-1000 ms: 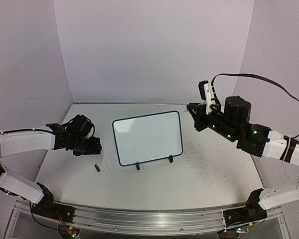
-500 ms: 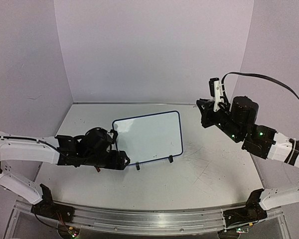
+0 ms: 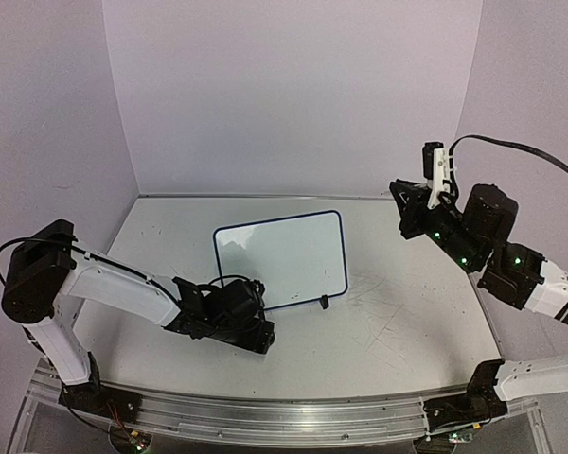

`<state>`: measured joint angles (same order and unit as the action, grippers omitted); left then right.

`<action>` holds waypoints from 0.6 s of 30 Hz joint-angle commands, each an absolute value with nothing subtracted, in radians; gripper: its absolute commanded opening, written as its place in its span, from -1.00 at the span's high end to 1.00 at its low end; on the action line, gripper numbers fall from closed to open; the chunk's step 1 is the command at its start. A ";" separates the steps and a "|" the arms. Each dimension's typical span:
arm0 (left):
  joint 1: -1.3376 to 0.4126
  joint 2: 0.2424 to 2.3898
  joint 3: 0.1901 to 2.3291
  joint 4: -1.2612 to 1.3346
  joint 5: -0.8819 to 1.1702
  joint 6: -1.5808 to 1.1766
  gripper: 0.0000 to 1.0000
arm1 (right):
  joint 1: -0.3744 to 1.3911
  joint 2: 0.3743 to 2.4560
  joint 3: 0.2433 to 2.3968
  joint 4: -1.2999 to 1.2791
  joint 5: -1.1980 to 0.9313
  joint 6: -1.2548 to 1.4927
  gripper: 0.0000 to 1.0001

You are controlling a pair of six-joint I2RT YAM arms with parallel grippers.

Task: Write a sentence on the whiteboard
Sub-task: Adjust the whiteboard stand at the center of the board.

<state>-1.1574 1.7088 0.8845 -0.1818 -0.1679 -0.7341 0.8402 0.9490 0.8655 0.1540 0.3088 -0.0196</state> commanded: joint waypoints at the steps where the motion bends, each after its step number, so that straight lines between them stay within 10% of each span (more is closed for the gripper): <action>1: -1.159 1.727 0.908 -0.169 -0.257 -0.761 -0.68 | 0.835 0.938 0.850 0.170 0.301 -0.008 1.00; 8: -1.121 1.813 1.003 -0.183 -0.308 -0.736 -0.74 | 0.836 0.949 0.851 0.170 0.282 0.004 1.00; 18: -1.097 1.938 1.150 -0.184 -0.244 -0.677 -0.23 | 0.836 0.924 0.836 0.173 0.275 0.035 1.00</action>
<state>-1.0966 1.9014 1.0840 -0.1917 -0.2567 -0.7136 0.8402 0.9411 0.8377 0.1512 0.2798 0.0139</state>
